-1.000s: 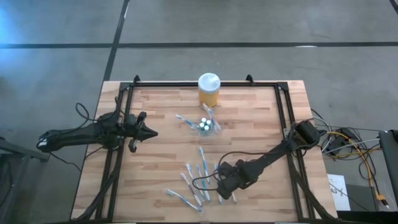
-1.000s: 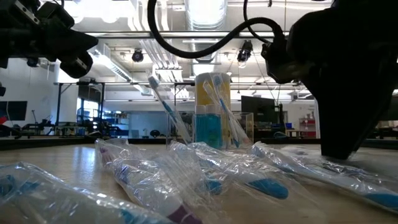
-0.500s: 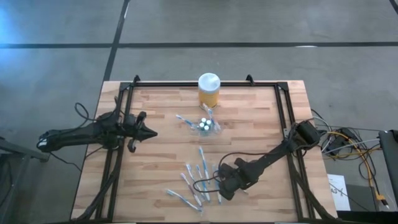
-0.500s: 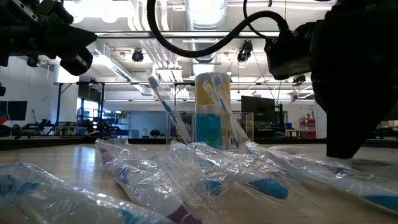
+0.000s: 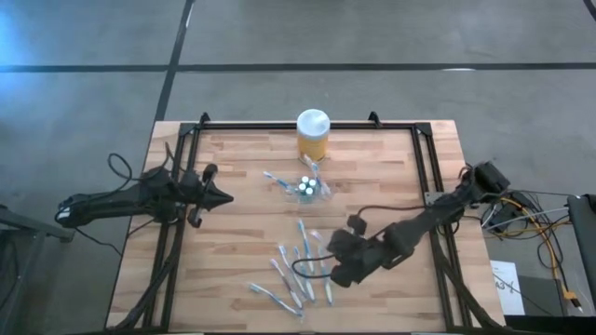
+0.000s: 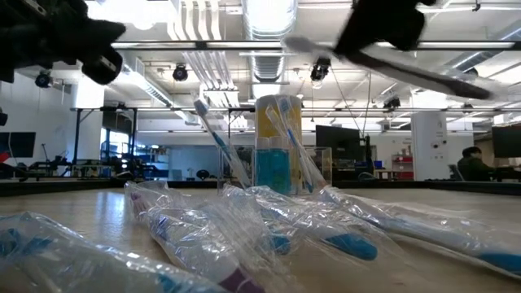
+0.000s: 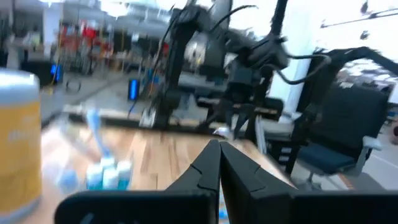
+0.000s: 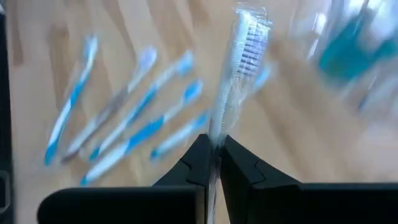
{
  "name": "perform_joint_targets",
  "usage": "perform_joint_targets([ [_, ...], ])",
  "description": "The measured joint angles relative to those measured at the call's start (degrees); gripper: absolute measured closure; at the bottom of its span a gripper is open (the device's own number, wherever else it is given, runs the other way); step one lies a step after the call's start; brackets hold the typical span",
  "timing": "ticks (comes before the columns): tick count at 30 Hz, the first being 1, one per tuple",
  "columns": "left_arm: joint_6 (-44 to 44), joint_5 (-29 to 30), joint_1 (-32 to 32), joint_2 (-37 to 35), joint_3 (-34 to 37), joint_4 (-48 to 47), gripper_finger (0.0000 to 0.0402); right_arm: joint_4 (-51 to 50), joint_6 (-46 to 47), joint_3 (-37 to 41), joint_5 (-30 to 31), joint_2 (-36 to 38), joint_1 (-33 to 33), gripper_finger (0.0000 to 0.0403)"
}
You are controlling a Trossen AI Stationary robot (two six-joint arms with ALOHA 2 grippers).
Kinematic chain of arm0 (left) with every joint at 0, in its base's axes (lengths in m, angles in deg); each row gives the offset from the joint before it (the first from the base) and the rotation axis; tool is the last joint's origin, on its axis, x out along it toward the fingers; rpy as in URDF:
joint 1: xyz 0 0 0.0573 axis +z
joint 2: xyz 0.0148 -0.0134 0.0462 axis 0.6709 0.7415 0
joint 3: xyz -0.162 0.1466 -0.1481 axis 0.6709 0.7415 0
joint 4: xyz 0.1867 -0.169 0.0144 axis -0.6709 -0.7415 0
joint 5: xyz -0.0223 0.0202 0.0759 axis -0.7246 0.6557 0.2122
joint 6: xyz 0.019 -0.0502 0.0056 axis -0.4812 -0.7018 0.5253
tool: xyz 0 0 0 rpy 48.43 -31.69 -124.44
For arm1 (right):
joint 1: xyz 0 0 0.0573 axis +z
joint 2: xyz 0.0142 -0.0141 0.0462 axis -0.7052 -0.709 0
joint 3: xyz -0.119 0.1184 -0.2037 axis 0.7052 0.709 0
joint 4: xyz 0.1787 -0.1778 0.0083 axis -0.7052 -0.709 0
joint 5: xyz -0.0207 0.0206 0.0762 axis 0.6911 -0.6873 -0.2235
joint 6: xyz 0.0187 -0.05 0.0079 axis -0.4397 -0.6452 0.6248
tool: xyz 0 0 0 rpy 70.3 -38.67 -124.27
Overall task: Pick & Place toothbrushing station
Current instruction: Put the violet toothbrush into the transparent organizer
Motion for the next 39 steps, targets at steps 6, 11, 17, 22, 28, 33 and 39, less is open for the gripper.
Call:
perform_joint_targets([
  [6,1.0,-3.0,0.0,0.8,0.1,6.3,0.0394,9.2,-17.3,0.6,5.1,4.5,-3.4,0.0387],
  [11,2.4,-3.2,-0.1,3.6,0.1,6.7,0.0381,25.9,-34.5,4.3,0.6,4.5,-8.7,0.0388],
  [17,4.1,-2.1,-0.1,10.4,0.1,11.0,0.0366,47.7,-45.1,12.9,-15.5,4.5,-19.0,0.0391],
  [22,5.2,-1.8,-0.1,19.0,0.1,18.0,0.0332,65.3,-47.3,20.7,-25.6,4.5,-26.5,0.0396],
  [28,5.2,2.5,-0.1,30.4,-1.6,26.2,0.0263,77.1,-50.9,24.6,-27.2,4.1,-29.3,0.0396],
  [33,5.6,3.7,-0.6,39.7,-6.6,28.9,0.02,78.9,-51.6,23.1,-30.3,2.0,-29.2,0.0396],
  [39,8.4,3.7,-3.1,48.0,-14.0,28.6,0.0152,78.9,-51.7,19.3,-30.3,-0.7,-29.0,0.0395],
])
